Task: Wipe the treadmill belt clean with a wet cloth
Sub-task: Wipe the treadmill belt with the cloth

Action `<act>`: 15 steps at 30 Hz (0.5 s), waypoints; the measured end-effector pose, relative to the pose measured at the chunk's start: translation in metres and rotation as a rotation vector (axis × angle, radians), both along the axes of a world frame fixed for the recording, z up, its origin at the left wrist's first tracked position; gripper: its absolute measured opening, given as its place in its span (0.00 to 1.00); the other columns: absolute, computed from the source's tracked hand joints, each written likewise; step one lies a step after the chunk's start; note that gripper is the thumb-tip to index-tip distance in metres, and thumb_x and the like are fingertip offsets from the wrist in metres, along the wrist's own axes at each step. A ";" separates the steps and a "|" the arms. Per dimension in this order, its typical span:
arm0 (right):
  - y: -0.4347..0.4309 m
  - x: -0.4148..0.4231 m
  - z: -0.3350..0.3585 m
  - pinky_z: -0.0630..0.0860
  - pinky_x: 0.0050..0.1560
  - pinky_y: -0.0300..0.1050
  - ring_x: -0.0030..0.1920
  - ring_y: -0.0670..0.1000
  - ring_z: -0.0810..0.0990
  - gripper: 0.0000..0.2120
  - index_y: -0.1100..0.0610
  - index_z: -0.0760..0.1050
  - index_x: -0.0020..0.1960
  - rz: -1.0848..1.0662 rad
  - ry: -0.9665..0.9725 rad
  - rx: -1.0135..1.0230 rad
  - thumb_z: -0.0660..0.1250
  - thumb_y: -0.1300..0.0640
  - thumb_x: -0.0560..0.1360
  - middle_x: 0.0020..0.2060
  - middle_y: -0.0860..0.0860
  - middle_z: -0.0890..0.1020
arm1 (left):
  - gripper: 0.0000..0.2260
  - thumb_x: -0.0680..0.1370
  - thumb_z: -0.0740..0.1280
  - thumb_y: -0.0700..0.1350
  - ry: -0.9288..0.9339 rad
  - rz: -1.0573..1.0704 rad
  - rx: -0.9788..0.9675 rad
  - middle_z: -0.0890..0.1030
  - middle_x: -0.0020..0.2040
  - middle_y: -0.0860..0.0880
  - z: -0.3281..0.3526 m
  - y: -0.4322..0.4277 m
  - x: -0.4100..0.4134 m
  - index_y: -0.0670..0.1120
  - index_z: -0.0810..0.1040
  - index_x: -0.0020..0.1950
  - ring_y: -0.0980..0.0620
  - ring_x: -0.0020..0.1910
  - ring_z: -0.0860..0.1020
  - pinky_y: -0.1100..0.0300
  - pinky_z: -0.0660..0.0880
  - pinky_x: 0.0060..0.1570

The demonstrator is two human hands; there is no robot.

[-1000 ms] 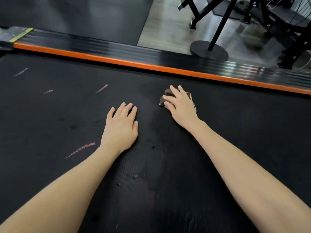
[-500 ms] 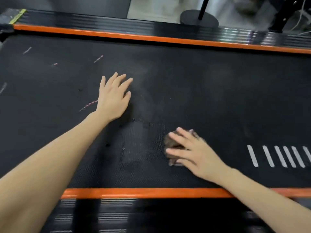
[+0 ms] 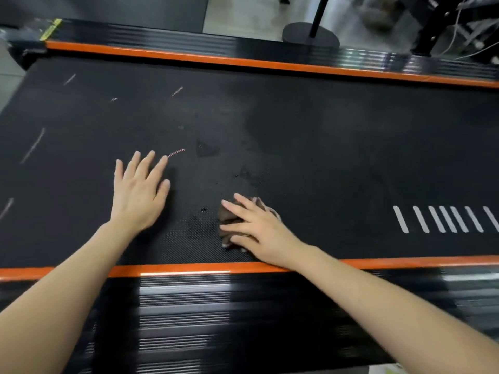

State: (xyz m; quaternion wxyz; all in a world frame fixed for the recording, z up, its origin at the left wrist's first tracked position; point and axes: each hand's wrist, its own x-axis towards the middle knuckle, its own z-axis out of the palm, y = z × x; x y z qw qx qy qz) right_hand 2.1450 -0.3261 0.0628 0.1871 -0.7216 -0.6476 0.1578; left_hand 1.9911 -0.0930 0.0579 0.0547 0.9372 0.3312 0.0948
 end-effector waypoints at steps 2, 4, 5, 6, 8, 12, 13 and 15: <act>-0.037 0.021 -0.001 0.56 0.72 0.63 0.76 0.49 0.52 0.22 0.48 0.77 0.63 -0.017 -0.015 -0.039 0.53 0.43 0.77 0.74 0.42 0.59 | 0.28 0.78 0.46 0.56 0.028 -0.040 -0.004 0.66 0.72 0.39 -0.008 -0.003 -0.004 0.44 0.66 0.73 0.37 0.73 0.60 0.39 0.49 0.70; -0.078 0.049 0.004 0.59 0.72 0.62 0.77 0.48 0.51 0.20 0.48 0.76 0.64 -0.113 -0.014 -0.088 0.56 0.44 0.78 0.74 0.41 0.57 | 0.29 0.78 0.46 0.56 0.044 -0.068 -0.005 0.67 0.72 0.38 -0.016 -0.004 -0.007 0.43 0.67 0.73 0.36 0.72 0.60 0.37 0.50 0.70; -0.093 0.059 0.009 0.58 0.73 0.60 0.76 0.46 0.49 0.18 0.48 0.76 0.65 -0.180 0.002 -0.119 0.58 0.46 0.78 0.74 0.40 0.56 | 0.29 0.78 0.46 0.56 0.042 -0.075 -0.007 0.67 0.71 0.38 -0.018 -0.004 -0.007 0.42 0.67 0.73 0.35 0.72 0.60 0.37 0.50 0.69; -0.102 0.065 0.013 0.57 0.73 0.59 0.76 0.45 0.47 0.16 0.48 0.75 0.65 -0.251 0.015 -0.148 0.60 0.49 0.79 0.74 0.40 0.55 | 0.29 0.78 0.46 0.56 0.038 -0.080 -0.010 0.67 0.71 0.38 -0.019 -0.003 -0.008 0.42 0.67 0.72 0.35 0.72 0.60 0.37 0.50 0.69; -0.104 0.060 0.017 0.56 0.74 0.58 0.76 0.44 0.45 0.15 0.49 0.75 0.65 -0.371 0.009 -0.180 0.63 0.54 0.79 0.73 0.39 0.54 | 0.29 0.78 0.46 0.55 0.034 -0.094 -0.014 0.68 0.70 0.37 -0.020 -0.004 -0.008 0.41 0.67 0.72 0.35 0.72 0.61 0.36 0.50 0.69; -0.065 0.024 0.014 0.55 0.74 0.57 0.76 0.48 0.47 0.15 0.51 0.75 0.65 -0.356 -0.038 -0.113 0.63 0.55 0.79 0.74 0.44 0.55 | 0.30 0.78 0.45 0.55 0.015 -0.108 -0.029 0.69 0.70 0.37 -0.021 -0.004 -0.010 0.40 0.68 0.71 0.35 0.72 0.61 0.36 0.51 0.69; -0.047 0.015 0.014 0.54 0.74 0.57 0.76 0.49 0.48 0.15 0.52 0.76 0.65 -0.305 -0.046 -0.095 0.63 0.55 0.79 0.75 0.46 0.57 | 0.30 0.78 0.45 0.56 0.011 -0.109 -0.032 0.69 0.70 0.37 -0.021 -0.003 -0.010 0.40 0.68 0.71 0.35 0.72 0.61 0.36 0.51 0.69; -0.003 -0.003 0.011 0.53 0.74 0.57 0.76 0.53 0.50 0.15 0.55 0.76 0.65 -0.207 -0.061 -0.051 0.64 0.55 0.79 0.75 0.51 0.60 | 0.30 0.78 0.46 0.56 0.011 -0.117 -0.027 0.70 0.69 0.38 -0.022 -0.003 -0.010 0.39 0.70 0.70 0.35 0.71 0.62 0.36 0.51 0.68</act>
